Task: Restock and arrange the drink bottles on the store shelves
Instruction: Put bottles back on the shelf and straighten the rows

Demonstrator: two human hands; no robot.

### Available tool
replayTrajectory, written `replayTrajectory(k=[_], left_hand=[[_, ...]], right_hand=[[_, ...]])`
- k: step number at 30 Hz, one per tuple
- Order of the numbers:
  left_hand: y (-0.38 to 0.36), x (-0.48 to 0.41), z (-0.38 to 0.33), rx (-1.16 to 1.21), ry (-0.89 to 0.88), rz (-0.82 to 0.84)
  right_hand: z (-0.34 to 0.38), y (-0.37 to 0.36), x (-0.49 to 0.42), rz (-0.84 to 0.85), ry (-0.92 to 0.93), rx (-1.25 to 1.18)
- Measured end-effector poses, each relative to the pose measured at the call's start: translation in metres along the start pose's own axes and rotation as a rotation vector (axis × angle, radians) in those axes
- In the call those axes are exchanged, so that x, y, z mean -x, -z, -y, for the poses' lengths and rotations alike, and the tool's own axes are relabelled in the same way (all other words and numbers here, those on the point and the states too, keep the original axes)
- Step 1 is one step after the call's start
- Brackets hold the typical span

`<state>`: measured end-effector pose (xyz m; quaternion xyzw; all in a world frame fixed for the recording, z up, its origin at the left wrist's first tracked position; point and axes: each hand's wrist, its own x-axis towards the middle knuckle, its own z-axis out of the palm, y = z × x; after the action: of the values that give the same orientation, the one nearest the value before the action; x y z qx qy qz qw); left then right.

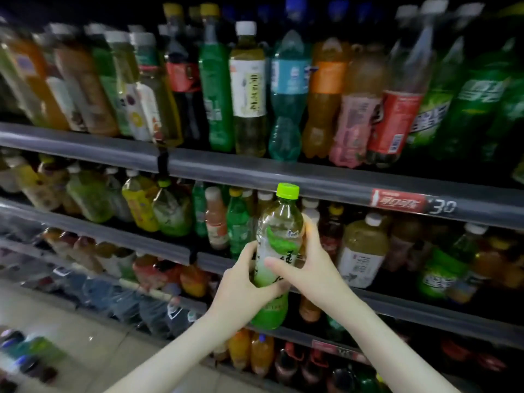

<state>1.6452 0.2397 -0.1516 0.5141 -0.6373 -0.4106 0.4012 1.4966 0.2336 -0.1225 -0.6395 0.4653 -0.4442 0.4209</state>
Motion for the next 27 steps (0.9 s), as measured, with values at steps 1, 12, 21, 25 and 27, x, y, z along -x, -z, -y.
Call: replayTrajectory(k=[1, 12, 21, 25, 27], left_hand=[[0.012, 0.007, 0.006, 0.019, 0.033, 0.004], [0.233, 0.057, 0.042, -0.306, 0.123, 0.216], [0.352, 0.046, 0.027, -0.318, -0.039, 0.058], [0.374, 0.027, 0.029, -0.301, -0.105, 0.037], [0.385, 0.014, 0.032, -0.265, -0.116, 0.017]], right_hand=[[-0.001, -0.014, -0.002, 0.033, -0.035, -0.006], [0.048, -0.201, -0.027, 0.070, -0.218, -0.266], [0.119, -0.276, -0.066, -0.035, 0.049, -0.080], [0.132, -0.289, -0.098, -0.076, 0.080, -0.099], [0.137, -0.298, -0.118, -0.079, 0.104, -0.108]])
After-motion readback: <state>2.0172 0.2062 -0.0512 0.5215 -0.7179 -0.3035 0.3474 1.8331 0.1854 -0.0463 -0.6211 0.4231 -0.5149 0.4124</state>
